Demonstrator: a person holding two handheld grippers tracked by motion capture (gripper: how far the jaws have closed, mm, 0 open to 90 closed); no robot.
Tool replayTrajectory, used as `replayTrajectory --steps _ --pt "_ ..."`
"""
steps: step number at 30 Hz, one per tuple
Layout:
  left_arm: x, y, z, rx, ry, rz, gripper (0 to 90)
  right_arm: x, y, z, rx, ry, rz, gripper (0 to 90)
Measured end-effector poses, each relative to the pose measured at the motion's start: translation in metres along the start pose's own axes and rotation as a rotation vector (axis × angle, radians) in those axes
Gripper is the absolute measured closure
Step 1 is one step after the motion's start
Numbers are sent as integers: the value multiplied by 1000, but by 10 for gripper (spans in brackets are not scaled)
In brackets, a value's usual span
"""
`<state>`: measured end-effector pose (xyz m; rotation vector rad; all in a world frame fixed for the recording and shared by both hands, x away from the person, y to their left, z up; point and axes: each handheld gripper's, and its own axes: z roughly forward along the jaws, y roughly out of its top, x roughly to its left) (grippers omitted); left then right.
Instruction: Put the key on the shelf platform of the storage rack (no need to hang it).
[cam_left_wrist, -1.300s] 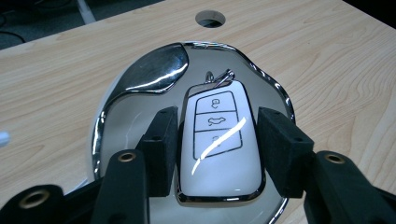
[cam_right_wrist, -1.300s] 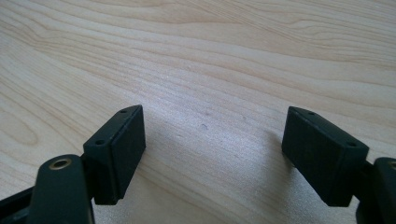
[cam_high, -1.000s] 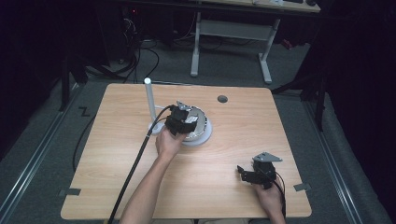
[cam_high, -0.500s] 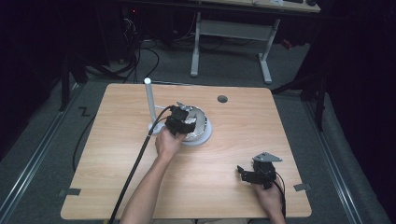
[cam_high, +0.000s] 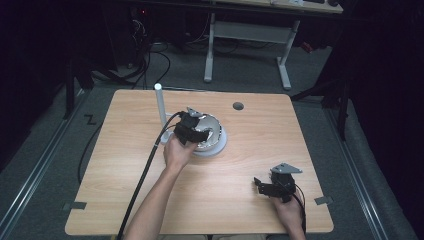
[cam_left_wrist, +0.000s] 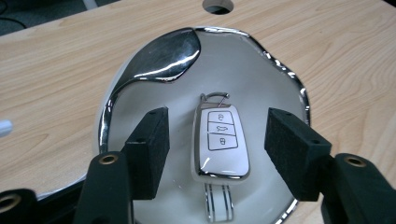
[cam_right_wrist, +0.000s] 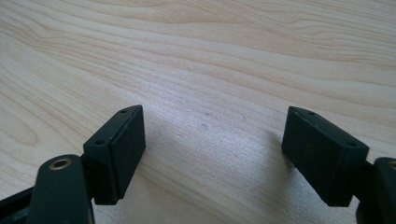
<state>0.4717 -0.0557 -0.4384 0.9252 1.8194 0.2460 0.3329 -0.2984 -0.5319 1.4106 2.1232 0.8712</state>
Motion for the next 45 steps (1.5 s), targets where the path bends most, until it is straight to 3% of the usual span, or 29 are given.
replayTrajectory --steps 2,5,15,21,45 --pt "0 0 -5 2 -5 8 399 0 0 0 0 0 1 219" --pt "-2 5 -14 22 -31 -37 401 0 0 0 0 0 1 219" --pt "-2 9 -33 11 -53 -48 403 0 0 0 -1 0 1 218" --pt "-2 12 -44 12 -72 -23 406 0 0 0 0 0 1 219" --pt "10 34 -82 -7 -120 -57 416 0 0 0 -1 0 3 218"
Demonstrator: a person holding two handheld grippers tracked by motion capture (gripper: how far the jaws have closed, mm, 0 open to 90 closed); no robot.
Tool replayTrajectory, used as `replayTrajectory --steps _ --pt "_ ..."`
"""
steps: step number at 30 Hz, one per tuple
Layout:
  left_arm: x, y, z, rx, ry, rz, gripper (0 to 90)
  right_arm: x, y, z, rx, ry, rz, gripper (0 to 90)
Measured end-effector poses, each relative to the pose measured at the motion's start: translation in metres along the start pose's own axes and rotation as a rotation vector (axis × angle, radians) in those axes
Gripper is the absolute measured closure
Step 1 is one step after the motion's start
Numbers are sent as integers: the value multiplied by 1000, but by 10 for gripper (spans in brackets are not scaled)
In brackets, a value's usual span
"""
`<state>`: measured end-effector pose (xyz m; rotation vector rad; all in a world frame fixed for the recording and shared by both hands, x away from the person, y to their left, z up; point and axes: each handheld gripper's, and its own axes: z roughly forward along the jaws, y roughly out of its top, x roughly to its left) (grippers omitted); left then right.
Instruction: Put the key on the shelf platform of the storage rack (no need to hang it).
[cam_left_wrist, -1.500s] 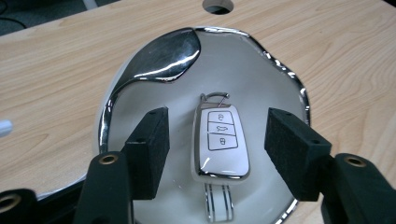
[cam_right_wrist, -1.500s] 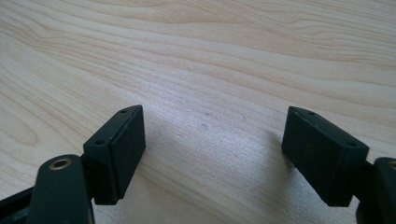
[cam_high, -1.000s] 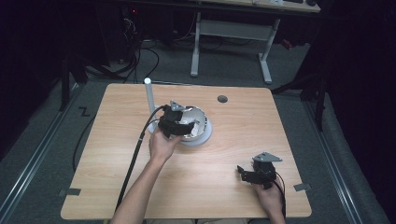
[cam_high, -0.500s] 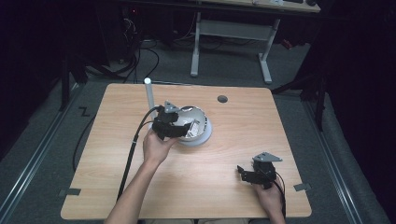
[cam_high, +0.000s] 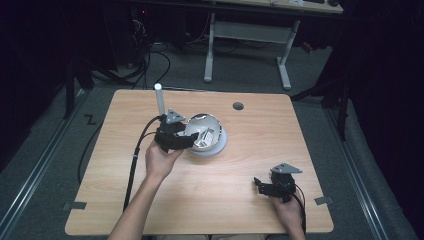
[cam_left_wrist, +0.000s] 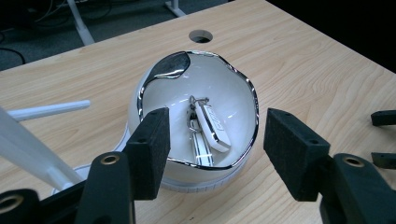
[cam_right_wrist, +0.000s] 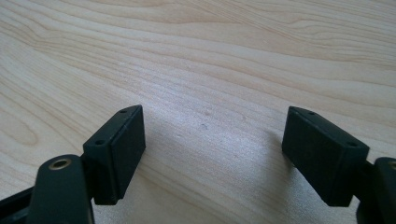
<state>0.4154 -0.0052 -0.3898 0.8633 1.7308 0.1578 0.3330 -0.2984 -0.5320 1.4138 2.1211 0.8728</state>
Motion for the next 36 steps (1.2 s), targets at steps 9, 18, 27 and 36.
replayTrajectory --steps 9,18,27,36 --pt "4 9 -13 -16 3 2 417 0 0 0 0 0 -1 218" --pt "12 13 -20 -19 18 15 422 0 0 0 0 0 0 218" --pt "19 20 -29 -34 19 2 423 0 0 0 0 0 0 218" --pt "26 26 -42 -22 6 -36 422 0 0 0 0 0 1 218"
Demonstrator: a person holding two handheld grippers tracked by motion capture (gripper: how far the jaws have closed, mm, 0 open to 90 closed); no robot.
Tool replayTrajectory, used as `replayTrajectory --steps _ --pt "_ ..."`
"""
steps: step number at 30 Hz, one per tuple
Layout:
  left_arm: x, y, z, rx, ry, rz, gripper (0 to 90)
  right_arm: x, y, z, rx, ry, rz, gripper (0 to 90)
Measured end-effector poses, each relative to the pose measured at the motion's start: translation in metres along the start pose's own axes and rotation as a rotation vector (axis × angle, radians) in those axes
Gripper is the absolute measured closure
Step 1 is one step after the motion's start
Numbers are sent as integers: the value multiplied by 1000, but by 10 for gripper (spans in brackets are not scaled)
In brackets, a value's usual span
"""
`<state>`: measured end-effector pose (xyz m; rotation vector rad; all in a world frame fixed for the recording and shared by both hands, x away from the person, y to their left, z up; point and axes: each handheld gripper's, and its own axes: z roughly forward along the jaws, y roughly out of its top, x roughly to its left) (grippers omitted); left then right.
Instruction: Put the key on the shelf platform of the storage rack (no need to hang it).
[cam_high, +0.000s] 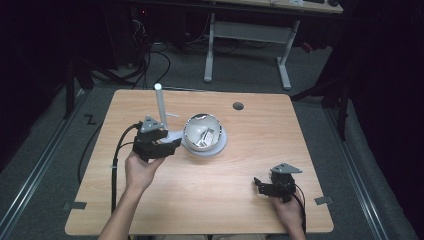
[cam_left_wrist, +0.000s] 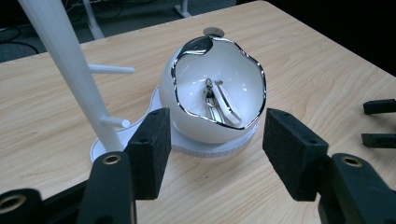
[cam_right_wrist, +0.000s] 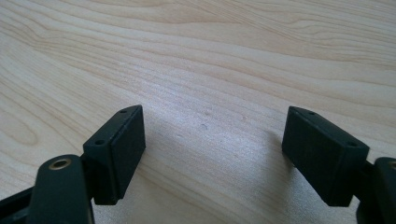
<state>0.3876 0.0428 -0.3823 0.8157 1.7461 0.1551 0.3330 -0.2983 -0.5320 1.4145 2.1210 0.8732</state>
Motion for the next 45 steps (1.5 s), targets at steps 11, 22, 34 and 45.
replayTrajectory --steps 11,22,34,45 --pt "13 7 -10 2 3 -51 418 0 0 0 0 0 0 218" --pt "24 6 -15 -26 28 -59 414 0 0 0 0 0 0 218" --pt "37 1 -17 -47 48 -29 409 0 0 0 0 0 0 219" --pt "55 1 -19 -56 75 -58 407 0 0 0 0 0 -1 218"
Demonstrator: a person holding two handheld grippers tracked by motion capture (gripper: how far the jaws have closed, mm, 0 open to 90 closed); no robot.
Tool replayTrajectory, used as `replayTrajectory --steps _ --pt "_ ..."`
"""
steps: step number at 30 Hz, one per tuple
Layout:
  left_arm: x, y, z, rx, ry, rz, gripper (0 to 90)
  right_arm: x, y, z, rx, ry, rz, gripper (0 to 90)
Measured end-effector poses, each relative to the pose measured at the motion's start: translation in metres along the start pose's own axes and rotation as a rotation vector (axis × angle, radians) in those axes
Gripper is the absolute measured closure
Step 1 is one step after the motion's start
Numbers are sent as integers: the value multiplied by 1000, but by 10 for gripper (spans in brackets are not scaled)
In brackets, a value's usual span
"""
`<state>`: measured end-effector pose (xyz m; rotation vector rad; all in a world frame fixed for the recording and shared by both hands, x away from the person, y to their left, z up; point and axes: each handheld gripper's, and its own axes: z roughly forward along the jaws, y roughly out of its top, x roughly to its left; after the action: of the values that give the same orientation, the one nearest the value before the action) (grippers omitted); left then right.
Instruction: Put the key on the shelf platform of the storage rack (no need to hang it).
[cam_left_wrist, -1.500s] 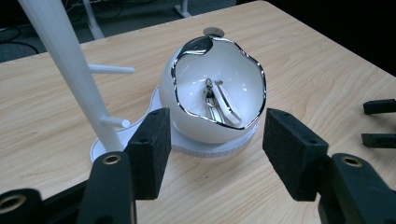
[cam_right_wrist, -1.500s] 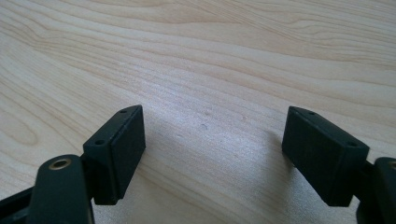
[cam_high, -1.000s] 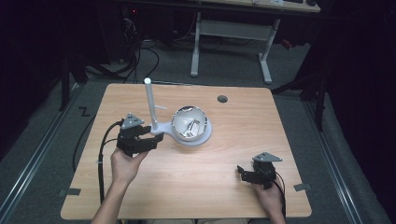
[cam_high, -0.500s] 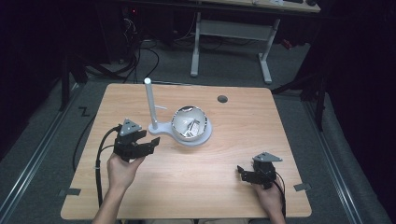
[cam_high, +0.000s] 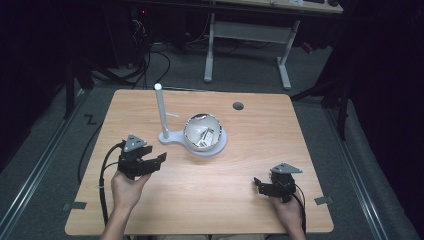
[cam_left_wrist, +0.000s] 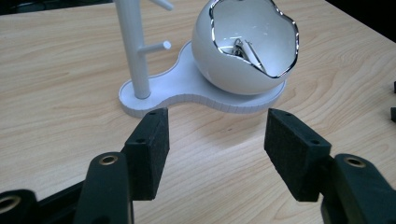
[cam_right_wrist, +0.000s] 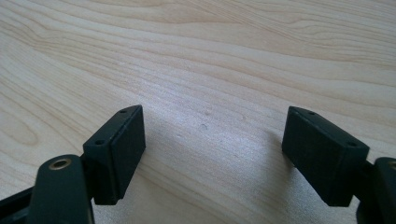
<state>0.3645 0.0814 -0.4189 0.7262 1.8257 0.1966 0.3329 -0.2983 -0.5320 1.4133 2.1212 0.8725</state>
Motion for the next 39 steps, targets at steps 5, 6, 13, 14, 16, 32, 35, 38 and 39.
replayTrajectory --steps 5,6,13,14,16,32,35,38,39 --pt "9 1 0 -8 16 -12 407 0 0 0 0 0 0 218" --pt "11 1 0 -5 16 -6 407 0 0 0 0 0 0 218" --pt "19 2 -1 -4 21 -26 403 0 0 0 0 0 -1 218" --pt "20 2 -1 -6 30 -42 401 0 0 0 0 0 -1 218" --pt "22 1 -1 -4 33 -50 400 0 0 0 0 0 0 218" --pt "36 -4 4 0 58 -40 399 0 0 0 0 -1 -1 218" --pt "38 -6 5 9 72 -56 401 0 0 0 0 -1 0 219" --pt "41 -9 7 16 83 -56 404 0 0 0 1 0 -1 219" --pt "42 -10 8 19 81 -52 404 0 0 0 1 0 0 218"
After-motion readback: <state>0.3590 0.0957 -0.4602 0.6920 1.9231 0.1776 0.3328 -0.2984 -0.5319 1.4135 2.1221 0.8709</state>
